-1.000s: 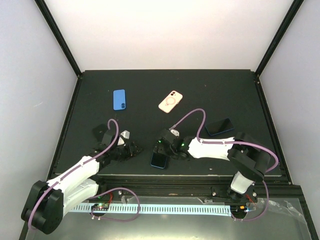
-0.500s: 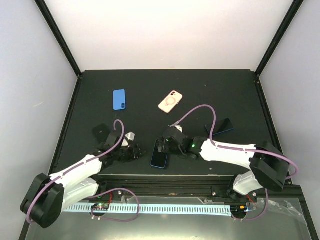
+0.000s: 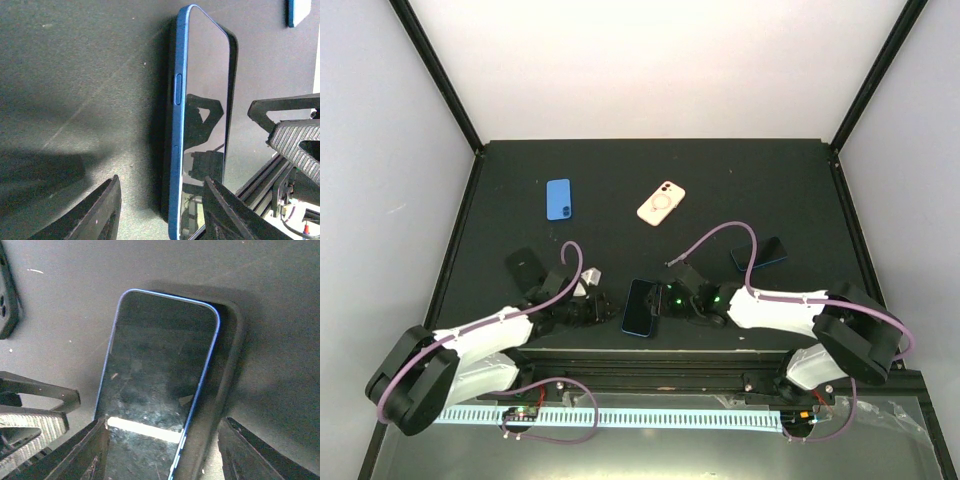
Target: Put the phone into the phone case
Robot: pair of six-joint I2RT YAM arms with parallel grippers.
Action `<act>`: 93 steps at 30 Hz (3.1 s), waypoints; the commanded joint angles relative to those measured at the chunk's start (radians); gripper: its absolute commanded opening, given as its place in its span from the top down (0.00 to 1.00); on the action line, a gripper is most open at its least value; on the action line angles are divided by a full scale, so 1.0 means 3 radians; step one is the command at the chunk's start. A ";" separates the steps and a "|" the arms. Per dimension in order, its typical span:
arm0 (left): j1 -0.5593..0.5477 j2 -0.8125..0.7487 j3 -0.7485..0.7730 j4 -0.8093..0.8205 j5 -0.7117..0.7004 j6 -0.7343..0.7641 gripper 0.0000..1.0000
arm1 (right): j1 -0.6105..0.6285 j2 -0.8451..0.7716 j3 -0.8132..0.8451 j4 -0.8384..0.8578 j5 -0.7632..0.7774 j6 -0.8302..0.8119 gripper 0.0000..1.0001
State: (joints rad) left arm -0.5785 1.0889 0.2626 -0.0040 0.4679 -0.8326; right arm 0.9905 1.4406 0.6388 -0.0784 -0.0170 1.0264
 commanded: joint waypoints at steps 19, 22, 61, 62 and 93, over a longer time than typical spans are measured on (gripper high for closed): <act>-0.0255 0.0145 0.0152 -0.0060 -0.0354 -0.0018 0.58 | -0.0133 0.0375 -0.0118 0.0646 -0.0335 -0.0099 0.48; -0.0265 0.0166 0.0157 -0.0049 -0.0382 -0.0015 0.60 | -0.0165 0.0396 -0.0112 0.0676 -0.0347 -0.0124 0.52; -0.0682 0.0660 0.0648 -0.0218 -0.1048 -0.0110 0.77 | -0.0317 0.0475 -0.0326 0.0949 -0.0538 -0.0235 0.62; -0.0677 0.0671 0.0664 -0.0228 -0.1053 -0.0109 0.77 | -0.0319 0.0475 -0.0316 0.0926 -0.0526 -0.0240 0.62; -0.0491 0.0753 0.0564 -0.0161 -0.0860 0.0075 0.93 | -0.0380 0.0530 -0.0383 0.2259 -0.1522 -0.0092 0.57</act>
State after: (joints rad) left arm -0.7387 1.3197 0.4583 -0.0582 0.2192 -0.8368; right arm 0.8551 1.6073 0.5152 0.3840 -0.2890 0.9588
